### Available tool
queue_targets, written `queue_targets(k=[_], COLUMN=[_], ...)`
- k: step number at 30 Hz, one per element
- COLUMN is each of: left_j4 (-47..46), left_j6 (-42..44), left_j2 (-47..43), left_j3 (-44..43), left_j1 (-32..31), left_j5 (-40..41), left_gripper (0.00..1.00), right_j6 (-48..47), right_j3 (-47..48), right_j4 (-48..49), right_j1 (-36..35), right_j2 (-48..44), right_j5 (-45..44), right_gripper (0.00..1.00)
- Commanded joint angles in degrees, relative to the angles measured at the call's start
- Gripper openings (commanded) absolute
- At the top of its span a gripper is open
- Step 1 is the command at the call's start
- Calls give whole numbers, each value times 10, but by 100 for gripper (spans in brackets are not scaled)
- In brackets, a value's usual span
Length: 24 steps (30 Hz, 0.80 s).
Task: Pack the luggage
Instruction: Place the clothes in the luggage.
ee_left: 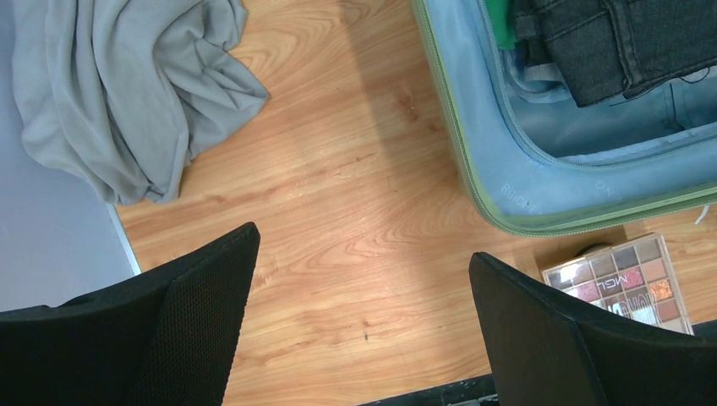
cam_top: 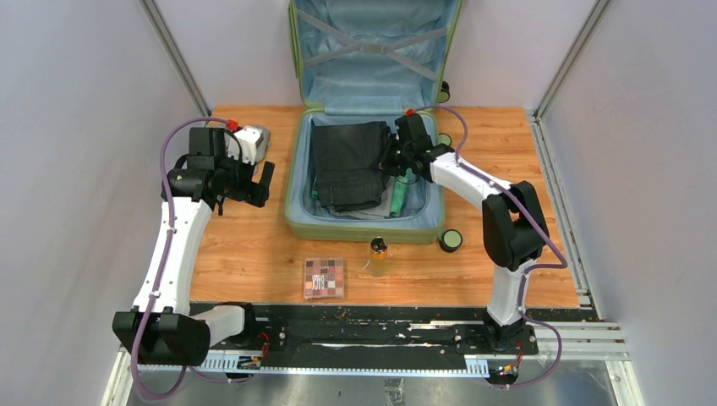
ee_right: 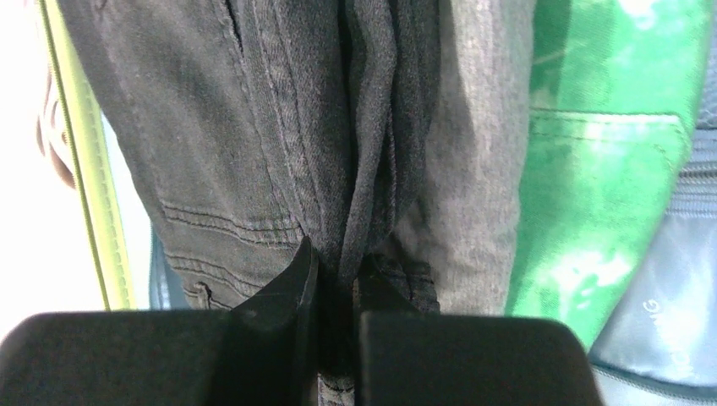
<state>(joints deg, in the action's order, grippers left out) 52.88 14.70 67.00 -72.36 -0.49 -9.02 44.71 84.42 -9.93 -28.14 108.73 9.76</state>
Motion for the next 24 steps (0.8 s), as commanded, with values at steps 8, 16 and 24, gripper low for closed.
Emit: queue_targets(k=[8, 16, 24], left_j4=[7, 7, 6], left_j6=[-2, 6, 1], left_j2=[-5, -15, 11], left_j3=[-11, -5, -8], left_j1=[3, 3, 3], left_j5=[-10, -12, -18], left_gripper=[100, 100, 100], right_j6=[-12, -68, -89], right_j3=[6, 37, 204], right_j4=[-70, -112, -77], right_j1=[-13, -12, -33], right_j2=[18, -81, 33], right_j5=[-54, -70, 76], right_gripper=[23, 87, 69])
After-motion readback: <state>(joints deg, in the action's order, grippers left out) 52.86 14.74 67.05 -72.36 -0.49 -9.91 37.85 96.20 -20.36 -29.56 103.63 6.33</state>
